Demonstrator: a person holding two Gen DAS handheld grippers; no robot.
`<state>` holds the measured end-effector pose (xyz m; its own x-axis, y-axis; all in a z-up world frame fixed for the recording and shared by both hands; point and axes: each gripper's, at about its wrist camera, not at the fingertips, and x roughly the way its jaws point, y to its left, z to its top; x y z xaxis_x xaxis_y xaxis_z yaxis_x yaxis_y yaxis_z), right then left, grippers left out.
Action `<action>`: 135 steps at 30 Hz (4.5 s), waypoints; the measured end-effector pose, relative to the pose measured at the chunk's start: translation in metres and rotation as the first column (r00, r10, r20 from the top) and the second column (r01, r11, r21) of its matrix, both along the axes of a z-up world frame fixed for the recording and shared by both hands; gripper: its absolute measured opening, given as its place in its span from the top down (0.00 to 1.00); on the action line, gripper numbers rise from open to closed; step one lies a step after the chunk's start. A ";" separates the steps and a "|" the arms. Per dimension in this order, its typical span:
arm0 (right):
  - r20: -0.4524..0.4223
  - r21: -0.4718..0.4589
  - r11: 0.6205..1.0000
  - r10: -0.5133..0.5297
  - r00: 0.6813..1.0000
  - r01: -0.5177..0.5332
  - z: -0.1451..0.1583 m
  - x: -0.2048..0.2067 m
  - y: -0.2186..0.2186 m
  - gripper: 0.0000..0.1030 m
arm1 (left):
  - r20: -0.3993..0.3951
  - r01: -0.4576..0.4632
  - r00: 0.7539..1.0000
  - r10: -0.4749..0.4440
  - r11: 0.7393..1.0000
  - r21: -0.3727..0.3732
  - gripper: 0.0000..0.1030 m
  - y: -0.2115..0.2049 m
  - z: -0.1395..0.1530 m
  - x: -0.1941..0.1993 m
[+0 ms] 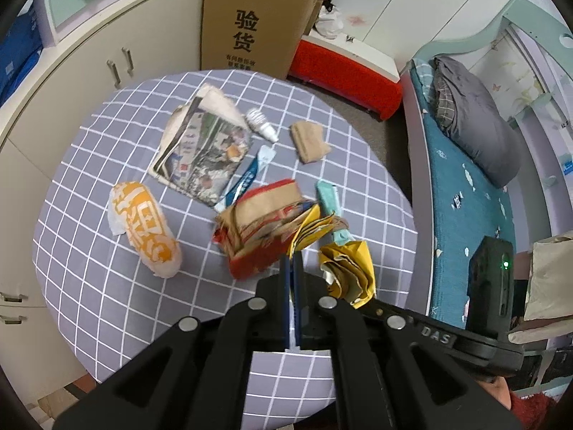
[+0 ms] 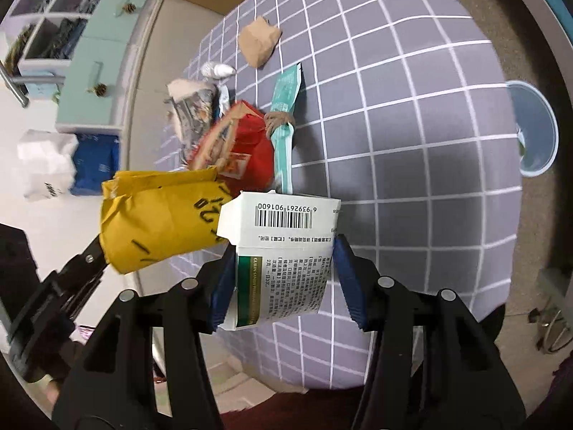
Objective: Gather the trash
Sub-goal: 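Lift the yellow bag and white box and carry both toward the wastebasket, then open the right gripper over the wastebasket while the left opens to drop the yellow bag, then move both tools back over the table, then grasp the red-brown paper bag with the left gripper while the right grasps the teal toothbrush package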
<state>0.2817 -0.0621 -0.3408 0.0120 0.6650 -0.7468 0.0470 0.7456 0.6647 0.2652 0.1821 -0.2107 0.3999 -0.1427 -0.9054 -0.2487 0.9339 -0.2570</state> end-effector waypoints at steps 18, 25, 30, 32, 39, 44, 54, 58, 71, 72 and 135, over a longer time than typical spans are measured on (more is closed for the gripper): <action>-0.046 0.140 0.988 -0.056 0.997 0.062 0.027 0.027 -0.083 0.50 | 0.031 -0.009 0.999 0.009 1.000 -0.008 0.99 -0.077 0.024 0.029; -0.022 0.107 0.989 -0.100 0.995 0.101 0.029 0.044 -0.132 0.50 | 0.016 0.027 1.000 -0.027 0.999 -0.028 0.99 -0.123 0.016 0.051; 0.011 0.041 0.985 -0.169 0.985 0.169 0.026 0.055 -0.191 0.50 | 0.004 0.087 0.996 -0.087 0.995 -0.040 0.99 -0.169 0.006 0.079; 0.031 0.007 0.981 -0.194 0.980 0.194 0.026 0.060 -0.211 0.50 | -0.006 0.118 0.993 -0.119 0.992 -0.036 0.99 -0.192 0.000 0.092; 0.130 -0.133 0.946 -0.278 0.952 0.295 0.019 0.082 -0.282 0.47 | -0.040 0.221 0.974 -0.223 0.974 -0.049 0.99 -0.263 -0.024 0.129; 0.126 -0.192 0.913 -0.341 0.932 0.360 0.000 0.096 -0.316 0.34 | -0.075 0.284 0.955 -0.287 0.958 -0.044 0.99 -0.303 -0.042 0.151; 0.133 -0.226 0.902 -0.346 0.929 0.369 0.000 0.087 -0.352 0.32 | -0.141 0.380 0.914 -0.380 0.925 -0.029 0.99 -0.359 -0.066 0.167; 0.171 -0.255 0.898 -0.324 0.931 0.359 0.007 0.078 -0.357 0.32 | -0.161 0.415 0.896 -0.413 0.909 -0.023 0.99 -0.377 -0.073 0.168; 0.341 -0.321 0.848 -0.312 0.887 0.421 0.041 0.062 -0.382 0.29 | -0.160 0.500 0.854 -0.494 0.866 -0.004 0.97 -0.422 -0.072 0.173; 0.347 -0.319 0.843 -0.320 0.881 0.432 0.043 0.061 -0.386 0.29 | -0.152 0.503 0.854 -0.498 0.865 -0.007 0.95 -0.425 -0.070 0.174; 0.371 -0.375 0.922 0.051 0.927 0.099 0.069 -0.017 0.048 0.27 | -0.012 0.104 0.995 -0.104 0.994 0.016 0.28 0.047 -0.017 0.004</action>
<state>0.2644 -0.0138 -0.2717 0.3465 0.3266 -0.8794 -0.1221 0.9452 0.3029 0.2689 0.2294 -0.2279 0.3737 -0.1677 -0.9123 -0.1530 0.9589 -0.2389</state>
